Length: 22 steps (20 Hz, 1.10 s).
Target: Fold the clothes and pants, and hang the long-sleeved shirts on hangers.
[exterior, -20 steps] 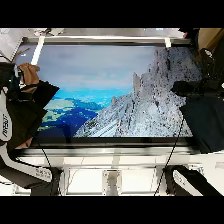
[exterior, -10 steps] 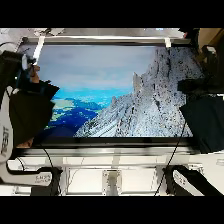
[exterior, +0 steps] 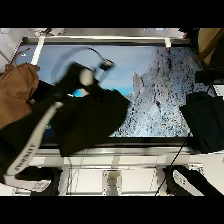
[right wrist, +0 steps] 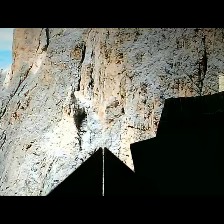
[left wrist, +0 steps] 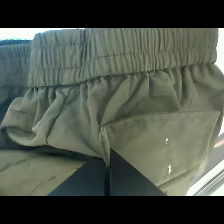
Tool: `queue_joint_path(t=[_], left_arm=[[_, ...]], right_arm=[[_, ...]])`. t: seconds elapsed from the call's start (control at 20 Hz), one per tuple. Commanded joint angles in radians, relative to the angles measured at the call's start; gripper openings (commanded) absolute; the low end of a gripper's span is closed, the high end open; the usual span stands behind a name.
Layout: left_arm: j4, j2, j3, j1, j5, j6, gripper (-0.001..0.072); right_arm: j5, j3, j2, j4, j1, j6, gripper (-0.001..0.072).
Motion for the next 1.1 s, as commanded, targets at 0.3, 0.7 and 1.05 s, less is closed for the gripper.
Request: queue_joint_path(t=[0.3, 0.7, 1.05], left_arm=[[0.078, -0.110, 0.064, -0.073, 0.191, -0.042, 0.0624], [0.179, 0.298, -0.204, 0.400, -0.232, -0.146, 0.0622], [0.066, 0.668, -0.831, 0.612, -0.197, -0.193, 0.0614]], right_arm=[[-0.021, 0.014, -0.079, -0.016, 0.000, -0.147, 0.0120], [0.040, -0.224, -0.212, 0.256, 0.000, -0.177, 0.0387], [0.014, -0.466, -0.231, 0.530, 0.000, -0.314, 0.0386]])
